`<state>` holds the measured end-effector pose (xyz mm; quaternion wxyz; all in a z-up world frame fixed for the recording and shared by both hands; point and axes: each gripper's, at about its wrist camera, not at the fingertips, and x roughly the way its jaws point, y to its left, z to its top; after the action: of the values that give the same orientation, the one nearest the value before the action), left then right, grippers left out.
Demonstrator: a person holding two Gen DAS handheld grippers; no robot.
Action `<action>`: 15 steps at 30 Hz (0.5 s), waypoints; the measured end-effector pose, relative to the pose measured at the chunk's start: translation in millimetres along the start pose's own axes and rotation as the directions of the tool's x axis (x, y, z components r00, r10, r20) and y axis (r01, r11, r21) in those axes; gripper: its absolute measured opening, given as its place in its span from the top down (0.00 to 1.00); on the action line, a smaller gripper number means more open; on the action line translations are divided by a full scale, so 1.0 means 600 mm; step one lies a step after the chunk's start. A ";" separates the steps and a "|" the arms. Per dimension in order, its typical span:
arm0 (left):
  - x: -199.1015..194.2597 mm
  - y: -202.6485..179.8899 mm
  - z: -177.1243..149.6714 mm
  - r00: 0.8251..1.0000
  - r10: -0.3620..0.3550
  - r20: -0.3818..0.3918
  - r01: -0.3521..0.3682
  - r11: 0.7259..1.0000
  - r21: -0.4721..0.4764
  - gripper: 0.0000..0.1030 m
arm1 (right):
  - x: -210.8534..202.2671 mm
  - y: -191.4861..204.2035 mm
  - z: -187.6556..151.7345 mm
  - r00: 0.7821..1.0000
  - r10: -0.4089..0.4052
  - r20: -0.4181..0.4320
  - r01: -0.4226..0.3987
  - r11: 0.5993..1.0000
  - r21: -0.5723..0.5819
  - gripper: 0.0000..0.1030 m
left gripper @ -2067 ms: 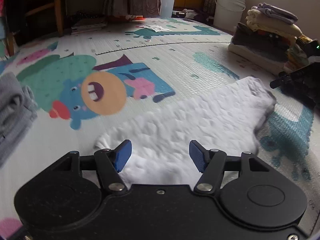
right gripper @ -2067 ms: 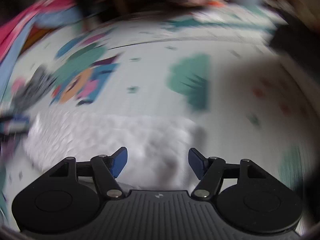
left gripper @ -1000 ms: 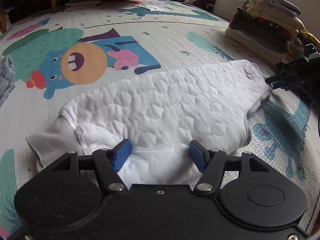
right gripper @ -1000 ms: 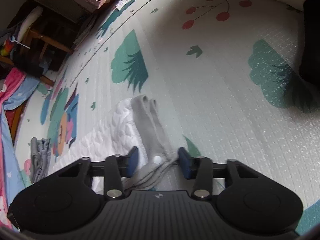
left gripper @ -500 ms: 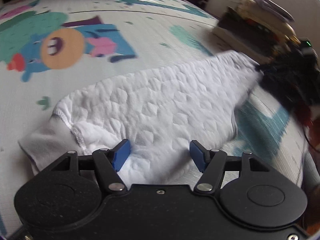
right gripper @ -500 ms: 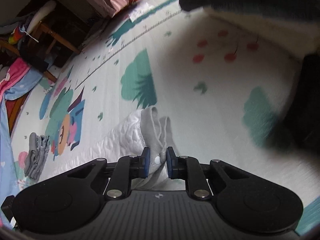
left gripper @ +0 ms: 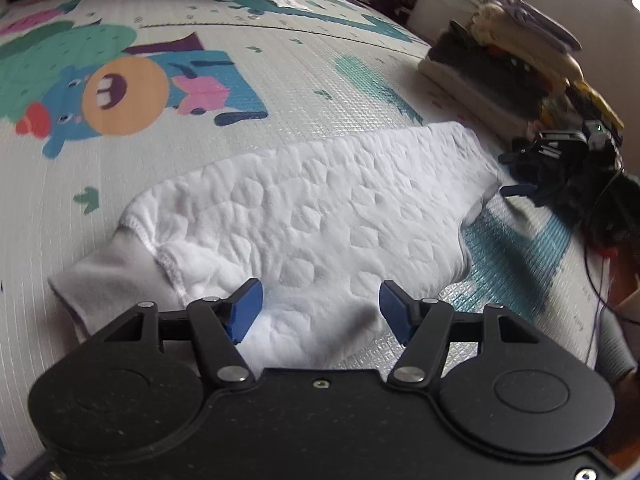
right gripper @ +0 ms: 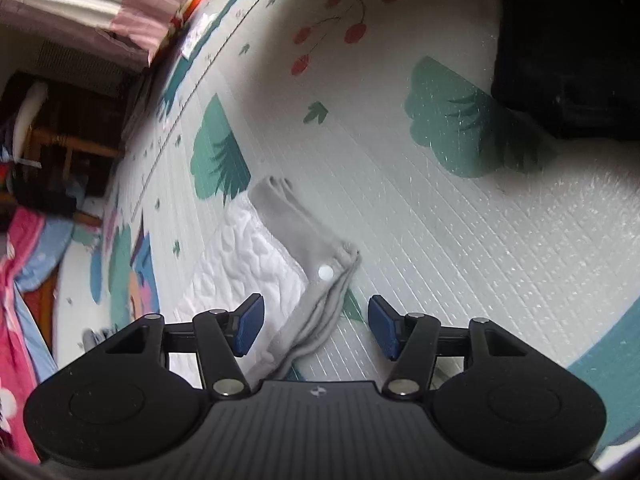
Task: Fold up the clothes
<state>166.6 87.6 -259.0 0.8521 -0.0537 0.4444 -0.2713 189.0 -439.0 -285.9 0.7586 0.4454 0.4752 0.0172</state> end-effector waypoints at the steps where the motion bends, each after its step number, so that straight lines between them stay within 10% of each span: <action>1: -0.004 0.001 -0.001 1.000 -0.002 0.003 0.002 1.000 -0.011 0.37 | 0.002 -0.001 0.000 1.000 0.007 0.008 -0.007 1.000 0.007 0.43; 6: -0.089 0.047 -0.020 0.980 0.101 0.171 -0.046 0.953 -0.300 0.38 | 0.014 0.020 0.000 1.000 -0.026 0.002 0.026 0.997 -0.068 0.47; 10: -0.132 0.097 -0.077 0.951 0.259 0.167 -0.124 0.816 -0.564 0.38 | 0.015 0.019 0.006 0.999 -0.037 -0.021 0.035 0.994 -0.100 0.54; 15: -0.128 0.132 -0.144 0.969 0.188 0.161 0.012 0.614 -0.789 0.38 | 0.019 0.022 0.017 0.996 -0.068 -0.065 0.059 0.988 -0.142 0.63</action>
<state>96.3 206.9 -281.1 0.8002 -0.4287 0.4194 0.0002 208.1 -432.5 -283.1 0.7712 0.3749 0.5128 0.0417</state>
